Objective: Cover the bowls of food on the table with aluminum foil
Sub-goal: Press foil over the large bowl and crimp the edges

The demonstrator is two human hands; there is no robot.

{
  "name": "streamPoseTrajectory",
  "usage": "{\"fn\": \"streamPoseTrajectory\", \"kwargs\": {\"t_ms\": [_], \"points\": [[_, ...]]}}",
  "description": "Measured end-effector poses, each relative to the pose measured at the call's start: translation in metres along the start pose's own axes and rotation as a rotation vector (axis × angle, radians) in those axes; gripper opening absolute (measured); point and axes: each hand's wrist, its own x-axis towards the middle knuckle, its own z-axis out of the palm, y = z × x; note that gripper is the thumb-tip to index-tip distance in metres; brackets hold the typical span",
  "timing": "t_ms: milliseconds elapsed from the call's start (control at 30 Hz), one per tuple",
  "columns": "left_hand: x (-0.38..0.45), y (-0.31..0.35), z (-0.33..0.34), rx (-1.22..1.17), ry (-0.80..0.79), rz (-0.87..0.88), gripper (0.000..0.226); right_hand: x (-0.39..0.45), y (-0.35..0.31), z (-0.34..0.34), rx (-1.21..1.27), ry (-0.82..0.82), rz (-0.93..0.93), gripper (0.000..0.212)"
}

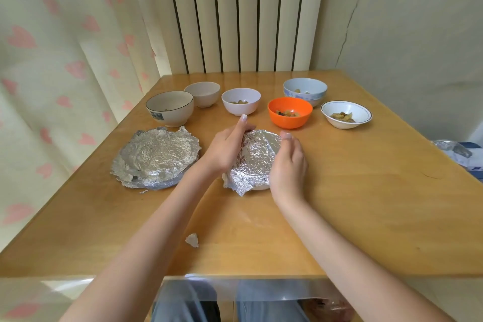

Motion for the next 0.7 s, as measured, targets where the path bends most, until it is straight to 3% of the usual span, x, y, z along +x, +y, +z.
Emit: {"fn": "streamPoseTrajectory", "kwargs": {"t_ms": [167,300,433,700], "points": [[-0.007,0.004,0.006,-0.014,0.063,-0.035,0.063,0.012,0.001,-0.010,-0.128,-0.149,-0.108,0.038],[-0.017,0.011,0.013,0.076,0.150,-0.024,0.049,0.019,-0.001,-0.016,-0.177,-0.254,-0.094,0.045],[-0.020,0.009,0.006,0.132,0.102,0.018,0.052,0.036,-0.006,-0.026,-0.190,-0.443,0.018,0.050],[0.005,0.008,-0.005,0.065,-0.062,0.120,0.053,0.051,-0.018,-0.007,-0.529,-0.629,-0.218,0.042]]}}
